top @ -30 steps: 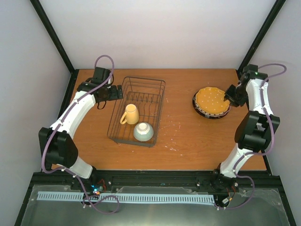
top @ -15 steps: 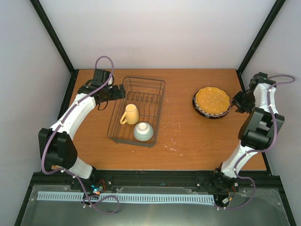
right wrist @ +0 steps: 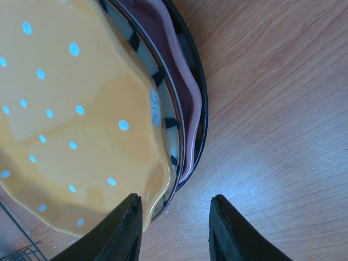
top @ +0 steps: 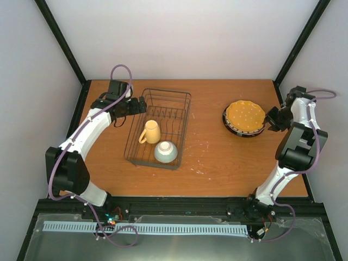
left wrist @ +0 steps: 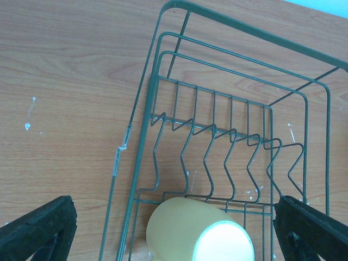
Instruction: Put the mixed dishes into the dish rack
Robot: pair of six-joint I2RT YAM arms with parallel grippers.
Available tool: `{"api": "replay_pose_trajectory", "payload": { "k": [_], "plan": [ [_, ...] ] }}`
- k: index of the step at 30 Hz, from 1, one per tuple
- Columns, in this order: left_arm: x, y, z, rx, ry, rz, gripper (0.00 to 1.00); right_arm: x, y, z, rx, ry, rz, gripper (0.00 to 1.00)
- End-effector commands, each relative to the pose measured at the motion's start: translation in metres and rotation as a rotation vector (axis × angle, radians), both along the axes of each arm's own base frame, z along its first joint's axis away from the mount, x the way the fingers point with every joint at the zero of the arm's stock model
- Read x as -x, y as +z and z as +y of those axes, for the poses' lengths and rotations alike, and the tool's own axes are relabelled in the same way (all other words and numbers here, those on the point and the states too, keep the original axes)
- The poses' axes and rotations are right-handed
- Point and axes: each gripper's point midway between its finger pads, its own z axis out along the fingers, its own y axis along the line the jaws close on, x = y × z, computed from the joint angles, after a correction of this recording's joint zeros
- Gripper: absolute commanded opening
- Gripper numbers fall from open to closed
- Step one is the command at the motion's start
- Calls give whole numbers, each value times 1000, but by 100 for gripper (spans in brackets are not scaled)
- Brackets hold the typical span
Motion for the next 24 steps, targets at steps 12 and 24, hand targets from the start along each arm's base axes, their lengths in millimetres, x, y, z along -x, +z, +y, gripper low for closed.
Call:
{"api": "replay_pose_trajectory", "payload": {
  "k": [12, 24],
  "plan": [
    [-7, 0, -1, 8, -1, -18, 100, -6, -22, 14, 0, 10, 26, 33],
    [-10, -3, 0, -3, 3, -13, 100, -12, -39, 19, -11, 12, 48, 31]
  ]
}}
